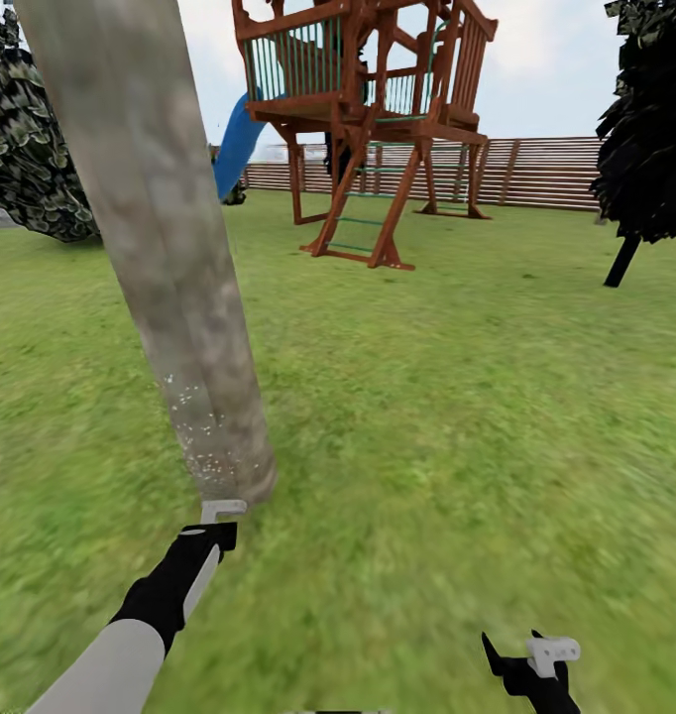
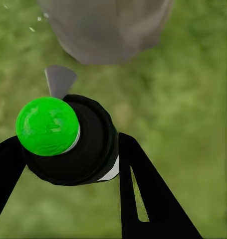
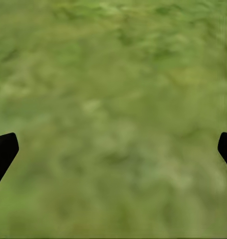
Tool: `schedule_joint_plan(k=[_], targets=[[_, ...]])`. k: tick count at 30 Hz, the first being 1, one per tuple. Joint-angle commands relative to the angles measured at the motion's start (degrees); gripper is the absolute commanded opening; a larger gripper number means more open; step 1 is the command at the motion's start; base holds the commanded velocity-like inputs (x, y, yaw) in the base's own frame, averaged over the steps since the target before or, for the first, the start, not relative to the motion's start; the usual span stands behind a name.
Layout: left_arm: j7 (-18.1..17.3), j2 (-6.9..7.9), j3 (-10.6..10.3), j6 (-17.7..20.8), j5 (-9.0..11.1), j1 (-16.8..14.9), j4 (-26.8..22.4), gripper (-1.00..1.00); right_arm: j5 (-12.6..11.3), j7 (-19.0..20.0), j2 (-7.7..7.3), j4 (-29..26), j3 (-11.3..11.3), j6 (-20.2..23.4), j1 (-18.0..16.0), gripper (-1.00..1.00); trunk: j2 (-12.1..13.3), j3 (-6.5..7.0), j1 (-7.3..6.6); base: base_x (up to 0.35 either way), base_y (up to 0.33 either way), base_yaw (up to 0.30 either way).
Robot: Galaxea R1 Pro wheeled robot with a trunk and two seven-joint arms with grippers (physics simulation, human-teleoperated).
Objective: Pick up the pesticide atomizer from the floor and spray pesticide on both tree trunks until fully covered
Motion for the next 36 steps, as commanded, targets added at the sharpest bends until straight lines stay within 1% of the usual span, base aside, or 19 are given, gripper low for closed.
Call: schedule_joint_plan(k=[1, 20, 29, 36], targets=[[0.0, 0.0, 0.0, 0.0, 0.0, 0.0, 0.0, -1.0, 0.0, 0.0, 0.0, 0.0, 0.0, 0.0, 0.0, 1.0, 0.0, 0.0, 0.0, 0.112, -0.271, 0.226], [0.0, -0.09, 0.0, 0.0, 0.1, 0.0, 0.6, -1.0, 0.0, 0.0, 0.0, 0.0, 0.0, 0.0, 0.0, 1.0, 0.0, 0.0, 0.0, 0.136, -0.267, 0.274], [0.1, -0.13, 0.0, 0.0, 0.1, 0.0, 0.6, -1.0, 0.0, 0.0, 0.0, 0.0, 0.0, 0.0, 0.0, 1.0, 0.0, 0.0, 0.0, 0.159, -0.259, 0.055], [0.1, -0.18, 0.0, 0.0, 0.2, 0.0, 0.7, -1.0, 0.0, 0.0, 0.0, 0.0, 0.0, 0.0, 0.0, 1.0, 0.0, 0.0, 0.0, 0.159, -0.259, 0.263]])
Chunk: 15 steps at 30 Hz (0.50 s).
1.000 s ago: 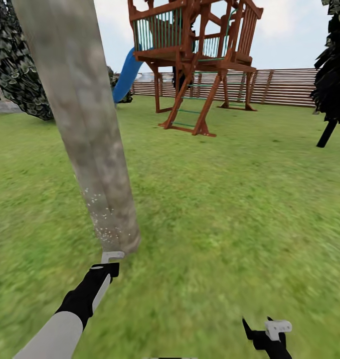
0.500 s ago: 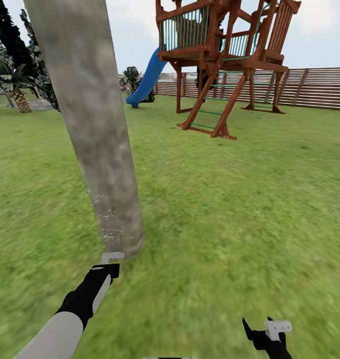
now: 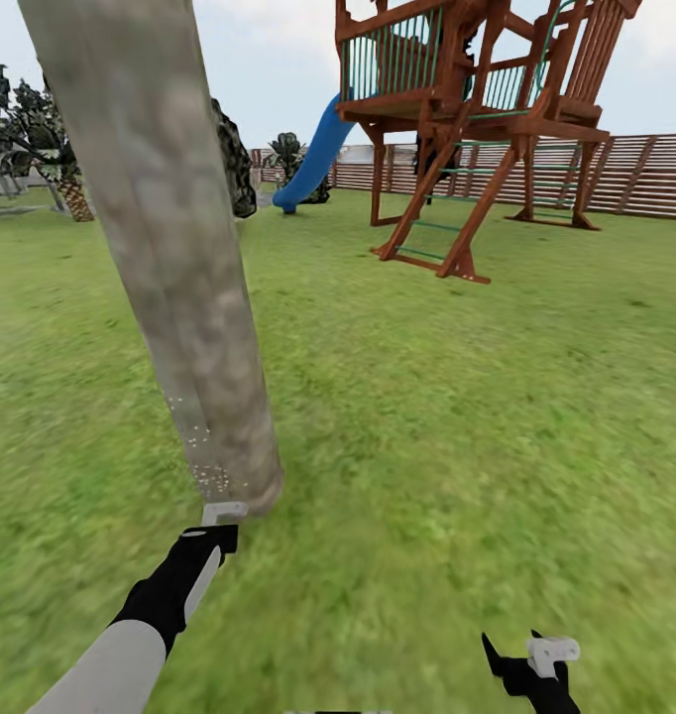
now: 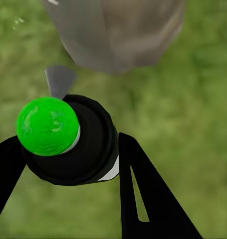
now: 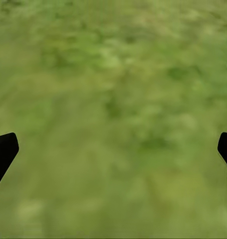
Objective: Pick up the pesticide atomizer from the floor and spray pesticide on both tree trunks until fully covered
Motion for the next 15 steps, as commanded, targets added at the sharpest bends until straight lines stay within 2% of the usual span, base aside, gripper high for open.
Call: schedule_joint_plan(k=[1, 7, 15], targets=[[0.0, 0.0, 0.0, 0.0, 0.0, 0.0, 0.0, -1.0, 0.0, 0.0, 0.0, 0.0, 0.0, 0.0, 0.0, 1.0, 0.0, 0.0, 0.0, 0.159, -0.259, 0.278], [0.0, 0.0, 0.0, 0.0, 0.0, 0.0, 0.0, -1.0, 0.0, 0.0, 0.0, 0.0, 0.0, 0.0, 0.0, 1.0, 0.0, 0.0, 0.0, 0.158, -0.259, 0.263], [0.0, -0.06, 0.0, 0.0, 0.0, 0.0, 0.0, -1.0, 0.0, 0.0, 0.0, 0.0, 0.0, 0.0, 0.0, 1.0, 0.0, 0.0, 0.0, 0.151, -0.259, 0.029]])
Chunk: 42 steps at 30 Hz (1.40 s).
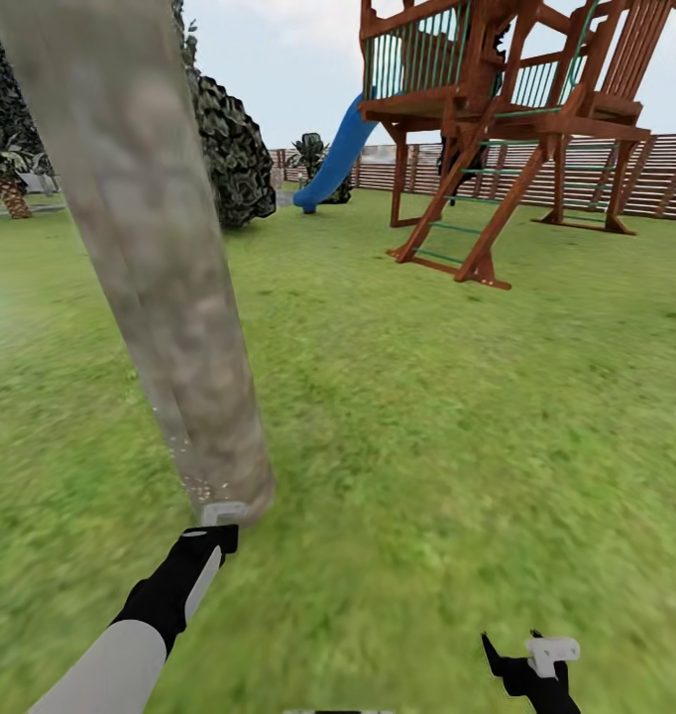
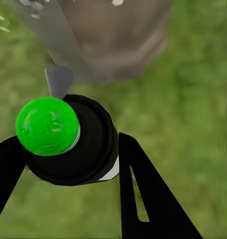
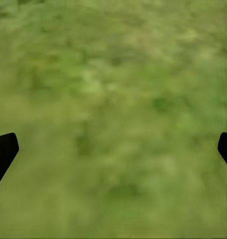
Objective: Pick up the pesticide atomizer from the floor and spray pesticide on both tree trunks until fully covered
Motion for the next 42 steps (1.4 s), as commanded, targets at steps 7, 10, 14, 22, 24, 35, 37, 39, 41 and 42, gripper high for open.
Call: schedule_joint_plan(k=[7, 10, 14, 22, 24, 35, 37, 39, 41, 42], targets=[[0.0, -0.03, -0.1, -0.1, 0.0, 0.0, 0.0, -1.0, 0.0, 0.0, 0.0, 0.0, 0.0, 0.0, 0.0, 1.0, 0.0, 0.0, 0.0, 0.076, -0.265, 0.079], [0.0, -0.03, -0.1, 0.0, 0.0, 0.0, 0.0, -1.0, 0.0, 0.0, 0.0, 0.0, 0.0, 0.0, 0.0, 1.0, 0.0, 0.0, 0.0, 0.002, -0.272, 0.267], [0.0, -0.03, -0.1, 0.0, 0.0, 0.0, 0.0, -1.0, 0.0, 0.0, 0.0, 0.0, 0.0, 0.0, 0.0, 1.0, 0.0, 0.0, 0.0, 0.0, -0.272, 0.277], [0.0, 0.04, 0.0, -0.1, 0.1, 0.0, 0.0, -1.0, 0.0, 0.0, 0.0, 0.0, 0.0, 0.0, 0.0, 1.0, 0.0, 0.0, 0.0, 0.047, -0.272, 0.196], [0.0, 0.05, 0.0, -0.1, 0.2, 0.0, 0.0, -1.0, 0.0, 0.0, 0.0, 0.0, 0.0, 0.0, 0.0, 1.0, 0.0, 0.0, 0.0, 0.093, -0.273, 0.013], [-0.1, 0.11, 0.0, -0.2, 0.2, 0.0, -0.1, -1.0, 0.0, 0.0, 0.0, 0.0, 0.0, 0.0, 0.0, 1.0, 0.0, 0.0, 0.0, 0.07, -0.273, 0.254], [-0.2, 0.49, 0.0, -0.3, 0.0, 0.0, -0.6, -1.0, 0.0, 0.0, 0.0, 0.0, 0.1, 0.0, 0.0, 1.0, 0.0, 0.0, 0.0, 0.002, -0.149, 0.277], [-0.4, 0.77, -0.1, -0.3, -0.2, 0.0, -0.9, -1.0, 0.0, 0.0, 0.0, 0.0, 0.1, 0.0, 0.0, 1.0, 0.0, 0.0, 0.0, 0.0, -0.023, 0.179], [-1.0, 0.72, -0.7, -0.2, -0.5, -0.2, -1.4, -1.0, 0.0, 0.1, 0.03, 0.1, 0.1, 0.0, 0.0, 1.0, 0.0, 0.0, 0.0, 0.0, -0.004, 0.032], [-1.2, 0.42, -0.8, 0.5, -0.4, -0.7, -3.1, -1.0, 0.0, 0.1, 0.07, 0.1, 0.1, 0.0, 0.0, 1.0, 0.0, 0.0, 0.0, 0.0, -0.001, 0.004]])
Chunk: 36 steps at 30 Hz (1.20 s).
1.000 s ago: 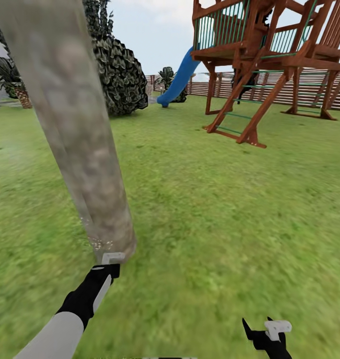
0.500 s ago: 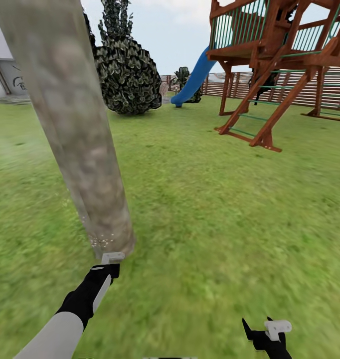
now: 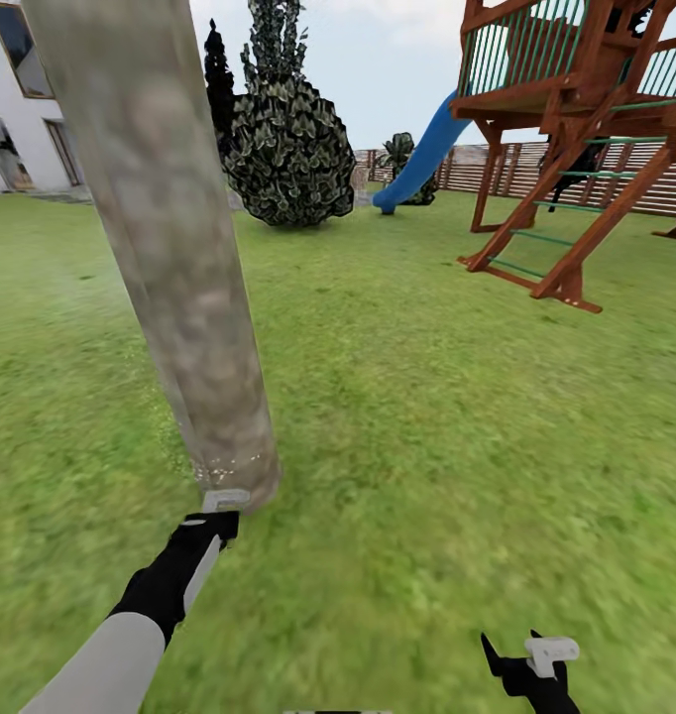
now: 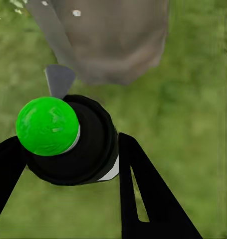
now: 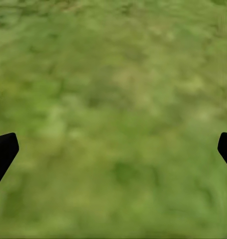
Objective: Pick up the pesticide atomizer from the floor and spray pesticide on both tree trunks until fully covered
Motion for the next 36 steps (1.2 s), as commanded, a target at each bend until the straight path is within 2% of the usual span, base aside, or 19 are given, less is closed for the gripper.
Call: schedule_joint_plan(k=[1, 2, 3, 4, 6, 7, 8, 9, 10, 13, 15, 19, 22, 24, 25, 28, 30, 33, 36], targets=[[0.0, -0.19, 0.0, 0.7, 0.1, -0.2, -2.7, -1.0, 0.0, 0.0, 0.01, 0.0, 0.0, 0.0, 0.0, 1.0, 0.0, -0.01, 0.0, 0.0, 0.0, 0.002], [-0.1, -0.04, 0.0, 6.2, 0.2, -0.2, -9.9, -1.0, 0.0, 0.0, 0.02, 0.0, 0.0, 0.0, 0.0, 1.0, 0.0, -0.01, 0.0, 0.0, 0.0, 0.0], [-0.4, 0.27, 0.1, 9.0, 0.4, -0.3, -13.1, -1.0, 0.0, 0.0, 0.02, 0.0, 0.0, 0.0, 0.0, 1.0, 0.0, -0.01, 0.0, 0.0, 0.0, 0.0], [-2.2, 2.36, 0.4, 11.7, 0.2, -0.3, -16.7, -1.0, 0.0, 0.0, 0.02, 0.0, 0.0, 0.0, 0.0, 1.0, 0.0, -0.01, 0.0, 0.0, 0.0, 0.0], [-5.7, 8.05, 0.6, 12.8, 0.4, -0.3, -17.8, -1.0, 0.0, 0.0, 0.02, 0.0, 0.0, 0.0, 0.0, 1.0, 0.0, -0.01, 0.0, 0.0, 0.0, 0.0], [-7.0, 9.74, 0.6, 13.1, 0.4, -0.3, -17.9, -1.0, 0.0, 0.0, 0.02, 0.0, 0.0, 0.0, 0.0, 1.0, 0.0, -0.01, 0.0, 0.0, 0.0, 0.0], [-7.5, 10.39, 0.6, 13.3, 0.4, -0.3, -18.0, -1.0, 0.0, 0.0, 0.02, 0.0, 0.0, 0.0, 0.0, 1.0, 0.0, -0.01, 0.0, 0.0, 0.0, 0.0], [-7.8, 10.26, 0.4, 14.9, 0.4, -0.3, -18.2, -1.0, 0.0, 0.0, 0.02, 0.0, 0.0, 0.0, 0.0, 1.0, 0.0, -0.01, 0.0, 0.0, 0.0, 0.0], [-7.9, 9.29, 0.2, 17.0, 0.5, -0.4, -20.0, -1.0, 0.0, 0.0, 0.01, 0.0, 0.0, 0.0, 0.0, 1.0, 0.0, -0.01, 0.0, 0.0, 0.0, 0.0], [-7.9, 5.21, -0.6, 22.4, 0.0, -0.4, -24.5, -1.0, 0.0, 0.0, 0.01, 0.0, 0.0, 0.0, 0.0, 1.0, 0.0, -0.01, 0.0, 0.0, 0.0, 0.0], [-7.9, 4.67, -3.0, 25.6, 0.0, -0.4, -26.7, -1.0, 0.0, 0.0, 0.01, 0.0, 0.0, 0.0, 0.0, 1.0, 0.0, -0.01, 0.0, 0.0, 0.0, 0.0], [-8.1, 5.74, -3.7, 26.3, 0.1, -0.3, -27.5, -1.0, 0.0, 0.0, 0.02, 0.0, 0.0, 0.0, 0.0, 1.0, 0.0, -0.01, 0.0, 0.0, 0.0, 0.0], [-8.3, 10.09, -3.4, 26.3, 0.3, -0.4, -27.4, -1.0, 0.0, 0.0, 0.01, 0.0, 0.0, 0.0, 0.0, 1.0, 0.0, -0.01, 0.0, 0.0, 0.0, 0.0], [-9.5, 12.24, -3.3, 26.3, 0.2, -1.0, -27.4, -1.0, 0.0, 0.0, 0.01, 0.0, 0.0, 0.0, 0.0, 1.0, 0.0, -0.01, 0.0, 0.0, 0.0, 0.0], [-9.8, 12.81, -2.2, 26.3, 0.3, -1.1, -27.4, -1.0, 0.0, 0.0, 0.02, 0.0, 0.0, 0.0, 0.0, 1.0, 0.0, -0.01, 0.0, 0.0, 0.0, 0.0], [-10.0, 11.93, -1.6, 26.3, 0.5, -1.1, -28.0, -1.0, 0.0, 0.0, 0.02, 0.0, 0.0, 0.0, 0.0, 1.0, 0.0, -0.01, 0.0, 0.0, 0.0, 0.0], [-9.9, 8.45, -3.2, 27.7, 0.4, -1.2, -30.5, -1.0, 0.0, 0.0, 0.02, 0.0, 0.0, 0.0, 0.0, 1.0, 0.0, -0.01, 0.0, 0.0, 0.0, 0.0], [-9.9, 6.18, -5.2, 31.8, 0.4, -1.2, -34.8, -1.0, 0.0, 0.0, 0.02, 0.0, 0.0, 0.0, 0.0, 1.0, 0.0, -0.01, 0.0, 0.0, 0.0, 0.0], [-9.9, 6.95, -4.4, 32.6, 0.2, -1.3, -36.2, -1.0, 0.0, 0.0, 0.02, 0.0, 0.0, 0.0, 0.0, 1.0, 0.0, -0.01, 0.0, 0.0, 0.0, 0.0]])
